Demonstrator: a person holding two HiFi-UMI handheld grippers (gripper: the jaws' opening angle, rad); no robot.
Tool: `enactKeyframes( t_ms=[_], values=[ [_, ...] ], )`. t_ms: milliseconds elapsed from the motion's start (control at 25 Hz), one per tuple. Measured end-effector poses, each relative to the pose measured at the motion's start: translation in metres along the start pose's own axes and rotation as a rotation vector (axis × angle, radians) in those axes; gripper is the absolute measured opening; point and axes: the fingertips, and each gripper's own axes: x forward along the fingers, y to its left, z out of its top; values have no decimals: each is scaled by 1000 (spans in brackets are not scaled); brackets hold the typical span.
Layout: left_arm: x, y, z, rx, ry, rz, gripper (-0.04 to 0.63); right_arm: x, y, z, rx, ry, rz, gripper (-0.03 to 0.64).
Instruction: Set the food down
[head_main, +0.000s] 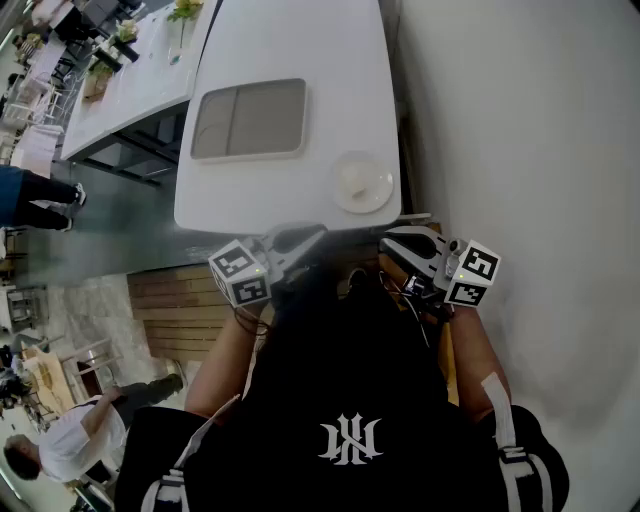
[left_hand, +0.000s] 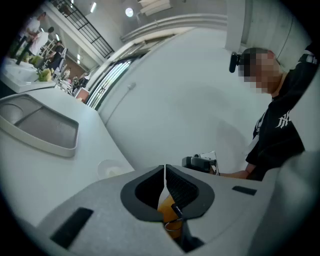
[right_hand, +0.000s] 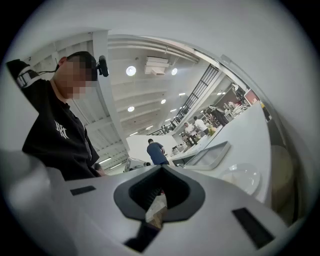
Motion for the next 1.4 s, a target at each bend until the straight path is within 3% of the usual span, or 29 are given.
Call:
enactKeyframes(
  t_ms=[400,640,680,760,800,920,1080,1200,1400],
  values=[
    [-11,23,-4,-42,16,77,8,6,-16,-3,24,1,-35,5],
    [-9,36,-7,-97,55,41,9,2,-43,9,113,-34,-133,8],
    [-8,39,-6,-108,62,36,9,2,-46,11,127,-28,-149,26],
    [-7,51,-4,-140,66,47,15,4,-55,15,173,-12,-176,162],
    [-6,58,-2,-164,68,56,37,5,-61,16,201,-2,-191,170],
    [-1,89,-3,-247,119,67,174,13,-91,14,286,47,-251,170],
    [7,129,-12,-346,215,76,205,17,-138,2,380,159,-364,170],
    [12,145,-17,-444,255,83,227,13,-161,-5,392,254,-446,170],
    [27,161,-26,-490,348,128,229,2,-197,-18,458,346,-486,192]
  ],
)
